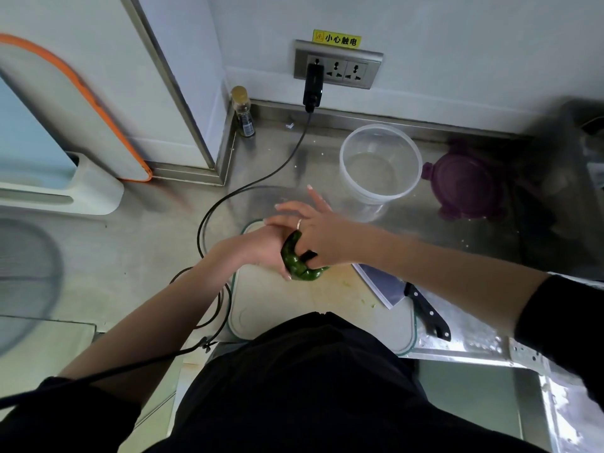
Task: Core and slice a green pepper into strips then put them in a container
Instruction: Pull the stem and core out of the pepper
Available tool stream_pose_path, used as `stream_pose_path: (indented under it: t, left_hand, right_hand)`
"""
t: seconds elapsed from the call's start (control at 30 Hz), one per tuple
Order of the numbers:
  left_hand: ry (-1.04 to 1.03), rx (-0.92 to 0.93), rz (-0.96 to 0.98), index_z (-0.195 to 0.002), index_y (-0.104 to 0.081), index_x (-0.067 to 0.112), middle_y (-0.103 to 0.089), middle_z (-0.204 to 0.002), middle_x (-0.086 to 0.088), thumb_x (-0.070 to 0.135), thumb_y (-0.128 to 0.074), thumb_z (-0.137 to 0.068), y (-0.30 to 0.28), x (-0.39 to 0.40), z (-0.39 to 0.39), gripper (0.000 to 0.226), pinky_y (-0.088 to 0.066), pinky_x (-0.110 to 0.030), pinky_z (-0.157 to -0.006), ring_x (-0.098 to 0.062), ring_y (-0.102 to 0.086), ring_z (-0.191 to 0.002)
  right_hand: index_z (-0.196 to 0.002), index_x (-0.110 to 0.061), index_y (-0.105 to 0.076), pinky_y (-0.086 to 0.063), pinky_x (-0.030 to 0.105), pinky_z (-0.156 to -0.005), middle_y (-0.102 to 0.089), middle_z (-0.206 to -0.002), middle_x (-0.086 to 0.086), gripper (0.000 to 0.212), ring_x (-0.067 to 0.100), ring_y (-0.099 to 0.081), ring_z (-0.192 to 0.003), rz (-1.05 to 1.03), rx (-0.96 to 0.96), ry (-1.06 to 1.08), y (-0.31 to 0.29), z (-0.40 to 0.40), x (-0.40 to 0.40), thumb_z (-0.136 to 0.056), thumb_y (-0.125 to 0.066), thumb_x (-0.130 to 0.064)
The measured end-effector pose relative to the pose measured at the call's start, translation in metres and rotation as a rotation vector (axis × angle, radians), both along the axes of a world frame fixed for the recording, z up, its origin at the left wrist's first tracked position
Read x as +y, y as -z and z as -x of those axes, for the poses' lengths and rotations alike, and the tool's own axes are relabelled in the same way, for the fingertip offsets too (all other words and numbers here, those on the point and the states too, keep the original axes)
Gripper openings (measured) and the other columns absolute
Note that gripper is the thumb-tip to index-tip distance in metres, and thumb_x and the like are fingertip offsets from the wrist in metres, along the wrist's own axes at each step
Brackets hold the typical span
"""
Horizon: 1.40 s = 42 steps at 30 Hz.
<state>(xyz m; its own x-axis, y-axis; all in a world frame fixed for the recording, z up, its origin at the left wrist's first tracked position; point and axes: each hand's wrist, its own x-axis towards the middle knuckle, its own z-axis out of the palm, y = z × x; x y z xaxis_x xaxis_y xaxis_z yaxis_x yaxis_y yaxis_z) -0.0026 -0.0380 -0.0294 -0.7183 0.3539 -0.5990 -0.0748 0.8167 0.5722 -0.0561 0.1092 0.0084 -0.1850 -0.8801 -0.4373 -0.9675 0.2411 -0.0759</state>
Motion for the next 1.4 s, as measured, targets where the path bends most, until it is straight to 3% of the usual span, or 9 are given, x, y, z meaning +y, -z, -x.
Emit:
stream_pose_path:
  t: [0.23, 0.4, 0.57, 0.7, 0.83, 0.93, 1.1, 1.23, 1.4]
  left_hand:
    - [-0.096, 0.028, -0.102, -0.129, -0.042, 0.017, -0.048, -0.109, 0.008, 0.017, -0.087, -0.061, 0.0, -0.004, 0.003, 0.082, -0.037, -0.018, -0.083, -0.008, -0.047, -0.099]
    - [-0.148, 0.056, -0.236, -0.133, -0.034, 0.025, -0.046, -0.122, 0.01, 0.012, -0.089, -0.053, 0.002, -0.006, 0.005, 0.098, -0.04, -0.022, -0.092, -0.009, -0.048, -0.11]
    - [-0.126, 0.039, -0.226, -0.13, -0.033, 0.026, -0.043, -0.12, 0.01, 0.015, -0.089, -0.053, 0.002, 0.0, 0.007, 0.095, -0.039, -0.019, -0.088, -0.009, -0.046, -0.108]
    - [-0.145, -0.003, -0.262, -0.123, -0.037, 0.027, -0.047, -0.115, 0.011, 0.009, -0.088, -0.054, 0.0, 0.0, 0.012, 0.087, -0.039, -0.008, -0.071, -0.01, -0.05, -0.103]
    - [-0.177, -0.04, -0.303, -0.125, -0.037, 0.027, -0.05, -0.113, 0.013, 0.007, -0.087, -0.055, 0.0, -0.005, 0.015, 0.089, -0.044, -0.01, -0.071, -0.009, -0.053, -0.102]
    - [-0.151, -0.059, -0.291, -0.128, -0.036, 0.025, -0.049, -0.113, 0.014, 0.007, -0.088, -0.055, 0.001, -0.004, 0.016, 0.092, -0.043, -0.004, -0.066, -0.001, -0.052, -0.097]
    - [-0.119, -0.08, -0.282, -0.125, -0.036, 0.027, -0.052, -0.107, 0.017, 0.006, -0.087, -0.056, -0.001, 0.001, 0.023, 0.088, -0.043, -0.007, -0.063, -0.002, -0.053, -0.094]
    - [-0.139, -0.065, -0.315, -0.124, -0.038, 0.027, -0.053, -0.115, 0.01, 0.006, -0.088, -0.053, 0.004, -0.006, 0.019, 0.089, -0.048, -0.017, -0.08, -0.01, -0.054, -0.107]
    - [-0.161, -0.056, -0.353, -0.128, -0.037, 0.024, -0.048, -0.122, 0.008, 0.007, -0.088, -0.055, 0.008, -0.009, 0.017, 0.09, -0.048, -0.012, -0.079, -0.01, -0.051, -0.111]
  right_hand:
    - [-0.078, -0.021, -0.076, -0.004, 0.066, -0.109, -0.051, -0.138, 0.009, 0.006, 0.028, -0.022, -0.136, 0.385, 0.017, -0.039, 0.007, 0.009, 0.017, -0.074, -0.075, -0.026]
    - [-0.086, -0.019, -0.076, -0.048, 0.05, -0.09, -0.064, -0.105, 0.008, 0.02, 0.03, -0.053, -0.103, 0.696, 0.015, 0.298, 0.025, -0.012, 0.037, -0.079, -0.06, -0.027]
    - [-0.106, -0.016, -0.062, -0.042, 0.028, -0.052, -0.062, -0.102, 0.004, 0.04, 0.026, -0.06, -0.078, 0.353, 0.176, 0.264, 0.006, -0.012, 0.026, -0.073, -0.074, -0.034]
    - [-0.13, -0.02, -0.04, -0.035, 0.03, -0.058, -0.054, -0.119, 0.002, 0.034, 0.027, -0.061, -0.091, 0.112, 0.151, 0.134, -0.009, -0.006, 0.018, -0.1, -0.034, -0.035]
    - [-0.125, -0.027, -0.057, -0.04, 0.031, -0.063, -0.061, -0.11, -0.003, 0.031, 0.021, -0.06, -0.093, 0.279, -0.047, 0.353, -0.002, -0.002, 0.029, -0.097, -0.044, -0.027]
    - [-0.123, -0.032, -0.059, -0.047, 0.033, -0.071, -0.06, -0.107, -0.007, 0.031, 0.014, -0.058, -0.094, 0.143, -0.16, 0.34, 0.001, 0.002, 0.026, -0.095, -0.046, -0.026]
    - [-0.112, -0.019, -0.058, -0.041, 0.029, -0.062, -0.054, -0.113, -0.002, 0.024, 0.018, -0.056, -0.099, -0.021, 0.07, 0.086, 0.003, 0.013, 0.02, -0.098, -0.041, -0.027]
    - [-0.092, -0.013, -0.074, -0.047, 0.024, -0.047, -0.066, -0.082, 0.003, 0.035, 0.019, -0.064, -0.066, 0.513, 0.029, 0.119, 0.025, 0.001, 0.036, -0.089, -0.041, -0.025]
    - [-0.102, -0.008, -0.075, -0.051, 0.026, -0.073, -0.071, -0.087, 0.005, 0.021, 0.017, -0.061, -0.078, 0.858, -0.236, 0.482, 0.046, -0.014, 0.054, -0.088, -0.061, -0.016]
